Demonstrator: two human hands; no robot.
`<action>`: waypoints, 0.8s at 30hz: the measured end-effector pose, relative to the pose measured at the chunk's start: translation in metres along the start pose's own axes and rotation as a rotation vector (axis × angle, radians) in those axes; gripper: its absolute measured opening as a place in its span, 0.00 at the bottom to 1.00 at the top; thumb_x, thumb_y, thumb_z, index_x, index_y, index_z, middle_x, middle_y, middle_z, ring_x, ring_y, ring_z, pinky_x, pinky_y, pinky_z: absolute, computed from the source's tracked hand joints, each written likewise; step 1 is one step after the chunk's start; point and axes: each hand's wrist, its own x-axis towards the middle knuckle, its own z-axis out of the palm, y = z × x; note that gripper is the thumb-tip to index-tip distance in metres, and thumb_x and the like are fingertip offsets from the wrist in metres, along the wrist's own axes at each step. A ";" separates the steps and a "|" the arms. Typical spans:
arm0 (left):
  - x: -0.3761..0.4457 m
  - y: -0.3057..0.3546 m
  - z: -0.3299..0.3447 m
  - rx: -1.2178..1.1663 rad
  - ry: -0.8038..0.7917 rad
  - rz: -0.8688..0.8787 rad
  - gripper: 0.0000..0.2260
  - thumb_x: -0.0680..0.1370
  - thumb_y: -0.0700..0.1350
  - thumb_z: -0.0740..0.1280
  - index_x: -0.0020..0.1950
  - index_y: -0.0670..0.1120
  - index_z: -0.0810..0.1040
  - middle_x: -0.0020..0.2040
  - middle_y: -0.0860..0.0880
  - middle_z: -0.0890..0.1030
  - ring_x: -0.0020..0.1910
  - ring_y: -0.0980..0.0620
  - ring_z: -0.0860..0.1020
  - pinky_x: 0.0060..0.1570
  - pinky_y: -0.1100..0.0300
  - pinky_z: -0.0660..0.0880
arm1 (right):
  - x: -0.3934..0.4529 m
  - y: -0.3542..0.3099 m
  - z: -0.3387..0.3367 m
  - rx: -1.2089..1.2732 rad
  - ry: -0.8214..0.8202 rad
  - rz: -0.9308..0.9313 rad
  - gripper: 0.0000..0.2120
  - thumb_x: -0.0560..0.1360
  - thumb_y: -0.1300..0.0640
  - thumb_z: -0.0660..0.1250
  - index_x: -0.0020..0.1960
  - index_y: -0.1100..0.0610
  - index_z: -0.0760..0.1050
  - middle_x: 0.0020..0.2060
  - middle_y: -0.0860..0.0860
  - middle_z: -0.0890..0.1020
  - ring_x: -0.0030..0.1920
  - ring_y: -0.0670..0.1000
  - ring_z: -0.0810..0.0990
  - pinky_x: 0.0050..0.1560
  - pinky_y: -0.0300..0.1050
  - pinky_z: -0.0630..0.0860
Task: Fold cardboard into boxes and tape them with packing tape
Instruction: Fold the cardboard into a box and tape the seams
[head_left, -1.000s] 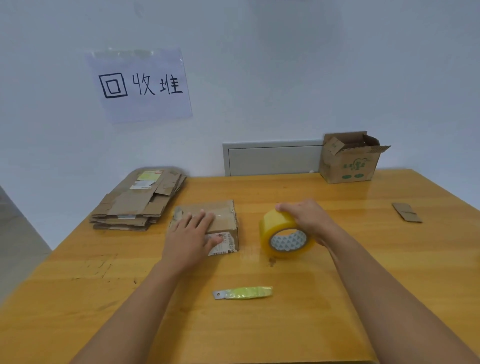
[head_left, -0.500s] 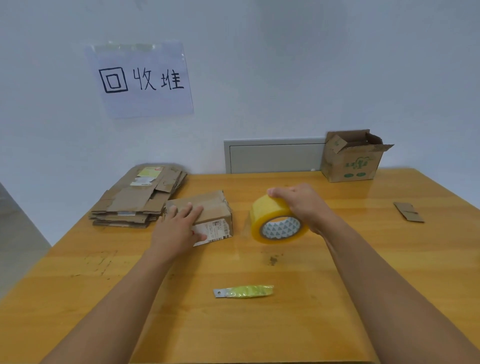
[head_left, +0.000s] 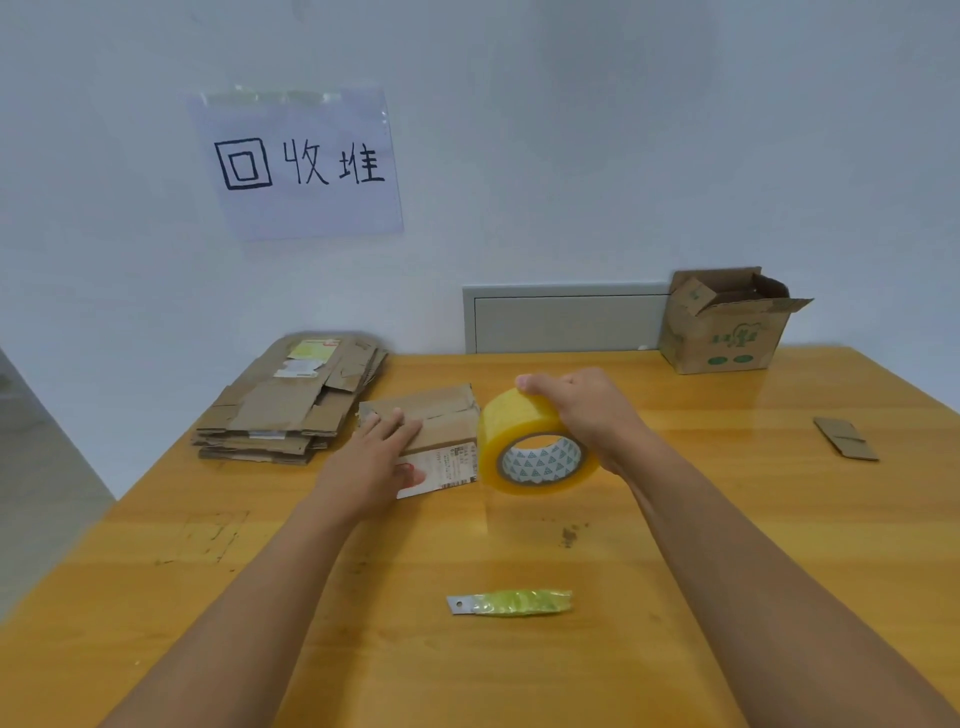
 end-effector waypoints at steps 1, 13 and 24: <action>0.000 0.000 -0.001 -0.013 0.005 0.001 0.32 0.80 0.59 0.64 0.80 0.59 0.52 0.81 0.56 0.49 0.80 0.51 0.47 0.69 0.46 0.67 | 0.001 -0.001 0.001 0.004 0.003 0.003 0.26 0.62 0.33 0.69 0.35 0.57 0.69 0.31 0.56 0.68 0.31 0.54 0.67 0.37 0.52 0.65; 0.000 0.000 0.000 -0.154 0.123 0.064 0.25 0.74 0.59 0.71 0.67 0.56 0.66 0.61 0.55 0.71 0.57 0.53 0.74 0.45 0.58 0.75 | 0.004 -0.071 -0.034 0.228 0.142 -0.017 0.15 0.73 0.45 0.71 0.48 0.58 0.80 0.23 0.45 0.74 0.24 0.45 0.73 0.32 0.43 0.67; -0.019 0.050 0.006 -0.480 0.047 0.138 0.19 0.80 0.50 0.60 0.70 0.50 0.71 0.63 0.53 0.75 0.68 0.51 0.69 0.70 0.56 0.58 | 0.014 -0.089 -0.019 0.360 0.013 -0.047 0.10 0.75 0.47 0.69 0.42 0.54 0.80 0.25 0.48 0.69 0.27 0.49 0.68 0.35 0.46 0.65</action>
